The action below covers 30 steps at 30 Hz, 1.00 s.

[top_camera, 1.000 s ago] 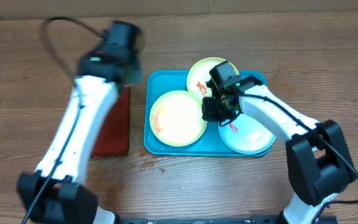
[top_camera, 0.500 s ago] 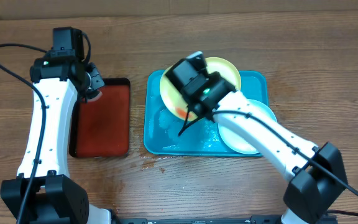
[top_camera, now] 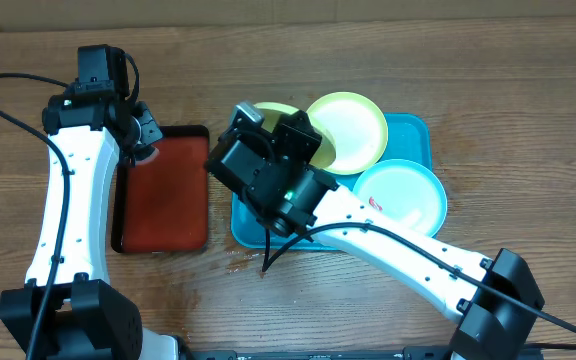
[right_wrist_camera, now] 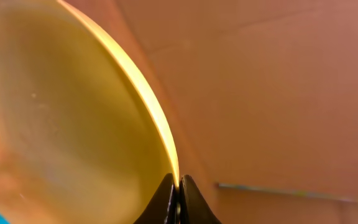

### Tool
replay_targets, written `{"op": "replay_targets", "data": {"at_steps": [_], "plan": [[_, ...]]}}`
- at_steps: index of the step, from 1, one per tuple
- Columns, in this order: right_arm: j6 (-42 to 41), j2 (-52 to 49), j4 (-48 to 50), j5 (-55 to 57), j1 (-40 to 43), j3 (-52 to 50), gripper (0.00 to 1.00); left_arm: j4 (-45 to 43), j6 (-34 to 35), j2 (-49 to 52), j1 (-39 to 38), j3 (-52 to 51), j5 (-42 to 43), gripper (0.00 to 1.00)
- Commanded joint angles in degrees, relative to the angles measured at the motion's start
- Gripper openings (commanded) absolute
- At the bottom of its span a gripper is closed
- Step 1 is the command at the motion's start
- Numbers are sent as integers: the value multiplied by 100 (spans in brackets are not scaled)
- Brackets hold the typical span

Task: Clean dirty plates on tray and stack at the side
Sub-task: 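Carry the yellow plate right and set it on the table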

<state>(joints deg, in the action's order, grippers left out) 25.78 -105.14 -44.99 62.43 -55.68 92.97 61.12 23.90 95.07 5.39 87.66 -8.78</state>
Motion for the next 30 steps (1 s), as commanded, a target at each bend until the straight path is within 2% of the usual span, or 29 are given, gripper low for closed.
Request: {"op": "replay_targets", "data": {"at_steps": [1, 6, 13, 16, 18, 20, 23, 26, 30], "plan": [[553, 197, 103, 621, -24, 173, 4, -2, 72, 28, 39, -46, -63, 4], [232, 197, 48, 46, -24, 170, 4, -2, 72, 28, 37, -46, -63, 4], [-358, 197, -297, -2470, 420, 157, 4, -2, 55, 28, 37, -46, -61, 4], [-717, 199, -328, -2916, 918, 164, 4, 9, 55, 28, 37, -46, -61, 4], [-1368, 221, -262, -2990, 1331, 168, 4, 17, 55, 28, 37, -46, -61, 4], [-1923, 258, -313, -3545, 1755, 179, 4, 17, 55, 28, 37, -46, -61, 4], [-2284, 282, -476, -5289, 2531, 192, 4, 17, 55, 28, 37, -46, -61, 4], [-2284, 267, -704, -7252, 3451, 192, 4, 15, 55, 28, 37, -46, -61, 4], [-2286, 258, -1019, -8397, 4572, 181, 4, 17, 55, 28, 37, -46, -59, 4]]}}
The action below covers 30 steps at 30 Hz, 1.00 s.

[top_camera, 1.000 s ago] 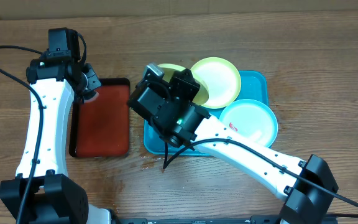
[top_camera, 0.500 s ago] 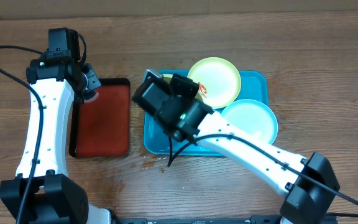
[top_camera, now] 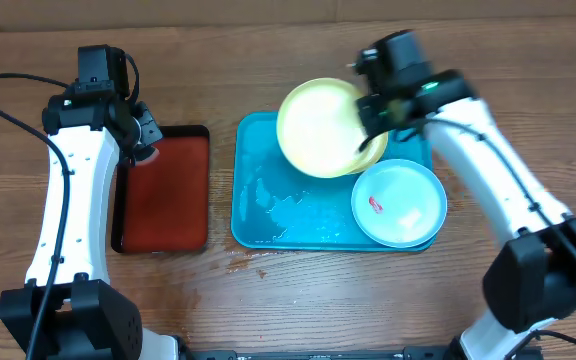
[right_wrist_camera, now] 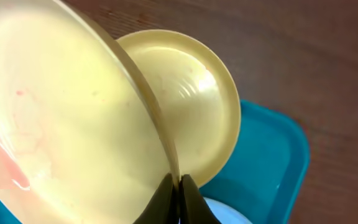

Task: Clean dirty plates on tray and stack at the side
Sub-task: 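Carry the yellow plate right and set it on the table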

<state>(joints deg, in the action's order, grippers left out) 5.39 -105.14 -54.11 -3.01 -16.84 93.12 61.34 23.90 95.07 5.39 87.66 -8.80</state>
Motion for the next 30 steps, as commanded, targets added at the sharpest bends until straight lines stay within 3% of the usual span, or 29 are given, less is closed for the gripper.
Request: {"op": "replay_targets", "data": {"at_steps": [1, 7, 11, 15, 18, 29, 30], "plan": [[-247, 258, -205, -1919, 1014, 160, 4, -7, 55, 28, 37, -46, -57, 4], [-269, 229, -527, -1895, 2568, 55, 4, -7, 55, 28, 37, -46, -57, 4], [-289, 214, -236, -1355, 3593, -271, 4, -15, 55, 28, 37, -46, -57, 4], [-1191, 214, 367, -555, 4210, -807, 4, -26, 55, 28, 37, -46, -59, 4], [-1703, 214, 1003, -560, 4673, -1436, 4, -31, 55, 28, 37, -46, -57, 4], [-1742, 210, 2190, -557, 4837, -2540, 4, -28, 55, 28, 37, -46, -57, 4], [-1742, 210, 2229, -557, 4837, -2583, 11, -28, 55, 28, 37, -46, -57, 4]]}}
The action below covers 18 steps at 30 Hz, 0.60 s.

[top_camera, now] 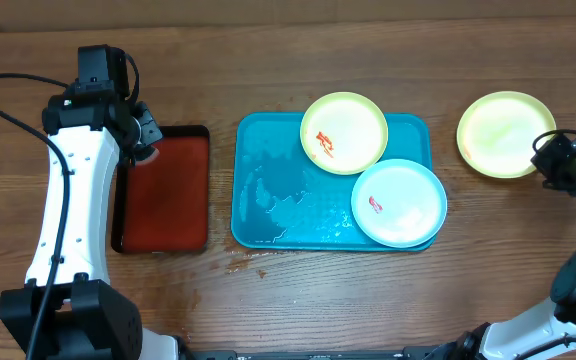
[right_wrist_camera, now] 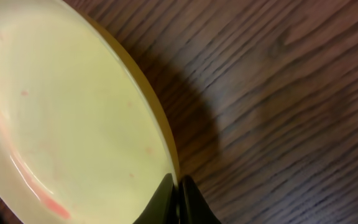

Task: Clean dirty plates on tray and stack at the side
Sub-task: 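Carry the yellow plate right and set it on the table, then release the plate and move the right gripper back to the blue tray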

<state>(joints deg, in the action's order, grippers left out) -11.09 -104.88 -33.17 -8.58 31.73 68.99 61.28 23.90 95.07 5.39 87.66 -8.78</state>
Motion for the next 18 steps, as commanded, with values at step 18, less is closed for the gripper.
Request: {"op": "replay_targets", "data": {"at_steps": [18], "plan": [[52, 208, -133, -2754, -520, 822, 58, -31, 57, 28, 37, -46, -57, 4]]}}
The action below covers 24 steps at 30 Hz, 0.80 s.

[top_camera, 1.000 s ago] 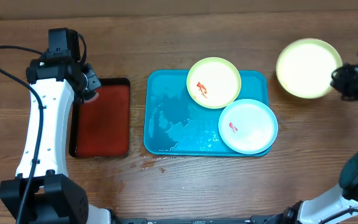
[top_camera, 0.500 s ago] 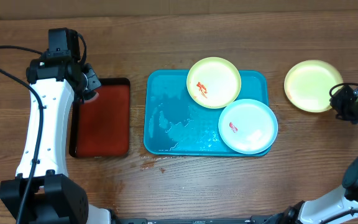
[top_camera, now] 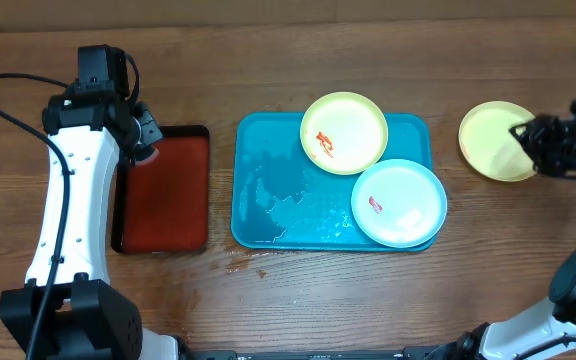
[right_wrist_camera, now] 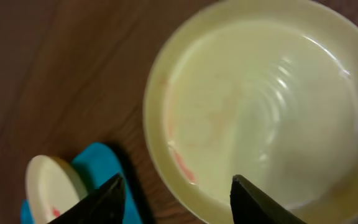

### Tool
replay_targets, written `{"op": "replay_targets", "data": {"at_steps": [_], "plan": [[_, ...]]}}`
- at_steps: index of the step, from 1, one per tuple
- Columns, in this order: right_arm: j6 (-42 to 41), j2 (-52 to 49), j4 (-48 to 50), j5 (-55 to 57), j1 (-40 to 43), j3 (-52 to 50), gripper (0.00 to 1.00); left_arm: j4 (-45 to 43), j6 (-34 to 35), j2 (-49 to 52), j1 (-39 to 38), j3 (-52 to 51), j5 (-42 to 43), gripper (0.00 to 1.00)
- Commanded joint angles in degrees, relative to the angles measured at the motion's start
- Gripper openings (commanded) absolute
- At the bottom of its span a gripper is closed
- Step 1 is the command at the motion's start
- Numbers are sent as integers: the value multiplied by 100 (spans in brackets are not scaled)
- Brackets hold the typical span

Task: Clean dirty plates on tray and stack at the side
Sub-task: 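Release the plate and move the right gripper back to the blue tray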

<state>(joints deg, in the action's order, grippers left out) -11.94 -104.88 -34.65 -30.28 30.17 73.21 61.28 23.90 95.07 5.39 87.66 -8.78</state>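
Note:
A pale yellow plate (top_camera: 493,140) lies on the bare table right of the teal tray (top_camera: 268,200); in the right wrist view that yellow plate (right_wrist_camera: 260,106) shows a faint pink smear. My right gripper (top_camera: 528,133) is open over its right rim, empty; the same gripper (right_wrist_camera: 179,193) shows its fingers spread wide. On the tray rest a yellow plate with a red stain (top_camera: 344,132) and a light blue plate with a red stain (top_camera: 399,203). My left gripper (top_camera: 146,130) hovers at the dark red tray's top left corner, its jaws unclear.
A dark red tray (top_camera: 164,188) lies left of the teal tray. A wet patch (top_camera: 278,195) covers the teal tray's left half. Bare wooden table surrounds both trays.
My right gripper has opened and let go of the pale yellow plate, which now lies flat on the table. The gripper sits a little higher over its right rim. The left arm is unchanged.
My right gripper first held the pale yellow plate over the teal tray's left part. Then it held it tilted above the tray's back right. Then the plate was at the table's right side, still gripped. Now it lies there released.

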Motion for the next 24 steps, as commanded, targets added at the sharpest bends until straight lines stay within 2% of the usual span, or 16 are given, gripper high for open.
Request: {"op": "replay_targets", "data": {"at_steps": [1, 3, 14, 18, 24], "plan": [[251, 208, 37, -579, -525, 433, 60, -44, 57, 28, 37, -46, -57, 4], [367, 205, 129, -437, -920, 433, 63, -81, 57, 28, 37, -46, -42, 4], [468, -136, 415, 1637, -3176, 400, 63, -175, 59, 28, 22, -46, 118, 4], [494, -487, 761, 2288, -3648, 400, 64, -173, 55, 28, 22, -46, 118, 4], [1021, -927, 1408, 2275, -4022, 400, 64, -164, 57, 28, 22, -48, 118, 4]]}}
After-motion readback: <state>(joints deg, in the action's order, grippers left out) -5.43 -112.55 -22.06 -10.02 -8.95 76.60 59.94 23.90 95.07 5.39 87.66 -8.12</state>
